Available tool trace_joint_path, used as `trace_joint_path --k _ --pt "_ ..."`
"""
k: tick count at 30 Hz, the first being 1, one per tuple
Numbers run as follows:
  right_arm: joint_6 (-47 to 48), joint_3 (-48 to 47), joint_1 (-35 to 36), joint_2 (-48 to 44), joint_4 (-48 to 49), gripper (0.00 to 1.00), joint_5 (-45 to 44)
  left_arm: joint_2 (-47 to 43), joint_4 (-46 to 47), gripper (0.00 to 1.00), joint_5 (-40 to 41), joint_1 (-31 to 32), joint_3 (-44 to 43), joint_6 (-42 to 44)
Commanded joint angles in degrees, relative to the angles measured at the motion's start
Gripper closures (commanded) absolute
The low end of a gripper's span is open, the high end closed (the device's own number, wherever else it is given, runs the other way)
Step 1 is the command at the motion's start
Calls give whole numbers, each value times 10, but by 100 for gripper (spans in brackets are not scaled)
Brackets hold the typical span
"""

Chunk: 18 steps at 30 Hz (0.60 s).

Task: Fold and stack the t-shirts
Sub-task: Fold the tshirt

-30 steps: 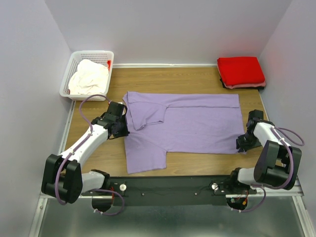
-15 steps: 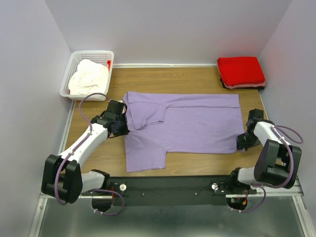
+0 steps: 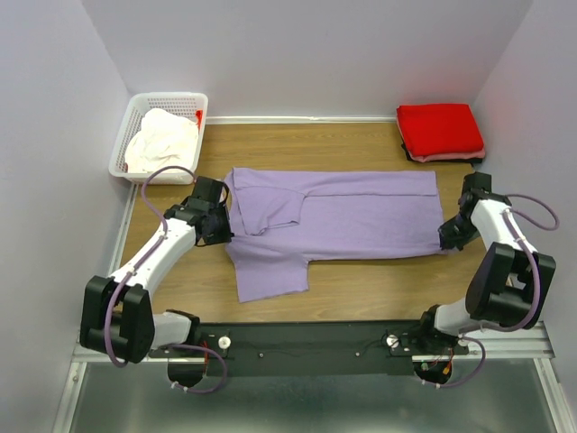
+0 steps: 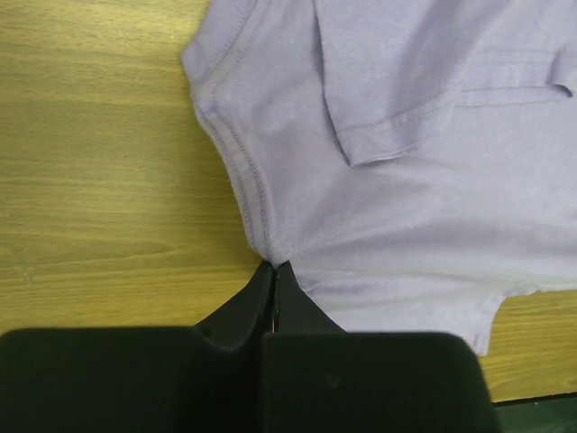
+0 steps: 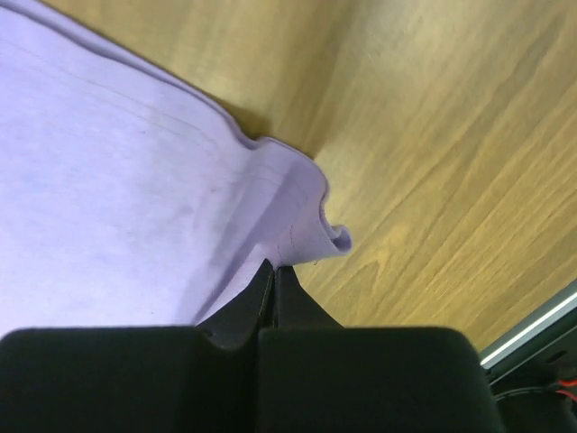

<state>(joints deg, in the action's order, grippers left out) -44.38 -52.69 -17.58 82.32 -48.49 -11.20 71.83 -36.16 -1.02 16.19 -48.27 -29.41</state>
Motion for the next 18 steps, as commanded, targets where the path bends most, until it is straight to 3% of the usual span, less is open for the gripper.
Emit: trace_joint_path --k 1,18 --pt "49 -49 1 31 -7 99 -11 19 -4 100 -19 -17 -18 18" --pt "133 -210 32 167 28 99 -15 139 2 100 -6 -61 -124 53"
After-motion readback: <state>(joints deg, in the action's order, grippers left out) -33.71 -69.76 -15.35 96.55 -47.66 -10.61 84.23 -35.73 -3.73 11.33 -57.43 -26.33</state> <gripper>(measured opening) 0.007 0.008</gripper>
